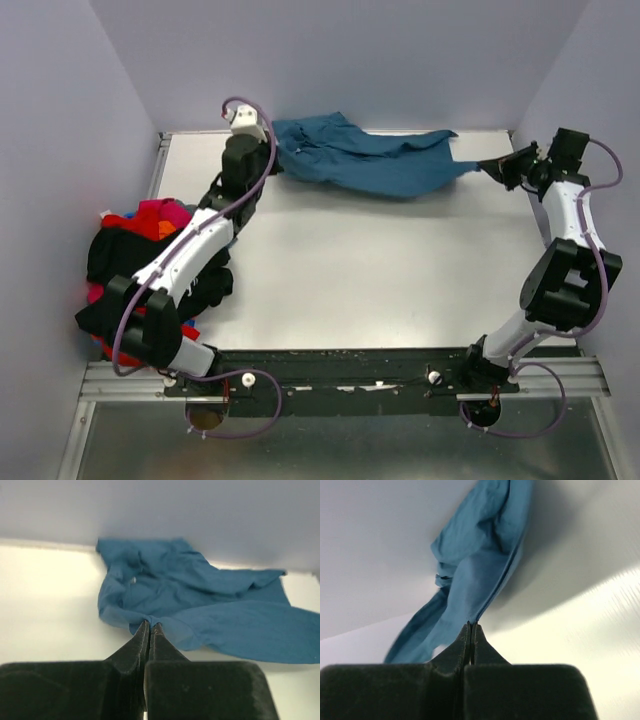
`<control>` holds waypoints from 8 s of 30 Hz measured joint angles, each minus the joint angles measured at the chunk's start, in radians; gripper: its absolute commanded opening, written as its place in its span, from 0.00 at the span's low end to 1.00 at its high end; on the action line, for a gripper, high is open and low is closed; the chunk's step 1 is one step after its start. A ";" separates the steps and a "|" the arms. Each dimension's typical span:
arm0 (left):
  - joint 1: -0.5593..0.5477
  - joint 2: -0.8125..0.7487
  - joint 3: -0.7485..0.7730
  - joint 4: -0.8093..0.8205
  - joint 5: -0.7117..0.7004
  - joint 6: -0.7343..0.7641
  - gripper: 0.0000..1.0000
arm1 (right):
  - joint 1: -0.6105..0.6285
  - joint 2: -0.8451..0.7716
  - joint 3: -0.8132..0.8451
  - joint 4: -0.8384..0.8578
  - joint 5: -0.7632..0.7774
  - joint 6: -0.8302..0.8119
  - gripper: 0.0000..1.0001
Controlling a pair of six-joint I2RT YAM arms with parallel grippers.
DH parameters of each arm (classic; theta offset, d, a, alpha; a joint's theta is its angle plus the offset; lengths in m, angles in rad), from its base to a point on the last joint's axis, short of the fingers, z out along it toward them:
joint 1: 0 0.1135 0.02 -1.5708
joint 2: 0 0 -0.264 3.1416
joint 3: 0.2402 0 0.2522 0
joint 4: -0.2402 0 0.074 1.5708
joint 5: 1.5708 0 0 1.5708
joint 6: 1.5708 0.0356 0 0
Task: Fold and stack the t-shirts
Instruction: Flatten out the tshirt, then grap the side of the flattened tshirt closest away from the robot with both arms
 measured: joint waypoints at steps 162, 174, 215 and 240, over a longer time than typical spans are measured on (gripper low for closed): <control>0.231 0.303 0.241 -0.596 0.069 -0.151 0.84 | -0.034 -0.742 -0.899 -0.202 0.548 -0.119 0.01; 0.000 -0.346 -0.356 -0.689 -0.090 -0.293 0.73 | -0.034 -0.752 -0.912 -0.192 0.514 -0.122 0.01; -0.210 -0.632 -0.811 -0.809 -0.120 -0.772 0.04 | -0.034 -0.744 -0.912 -0.181 0.474 -0.127 0.01; -0.212 -0.458 -0.470 -0.801 -0.160 -0.598 0.00 | -0.034 -0.703 -0.877 -0.216 0.480 -0.070 0.01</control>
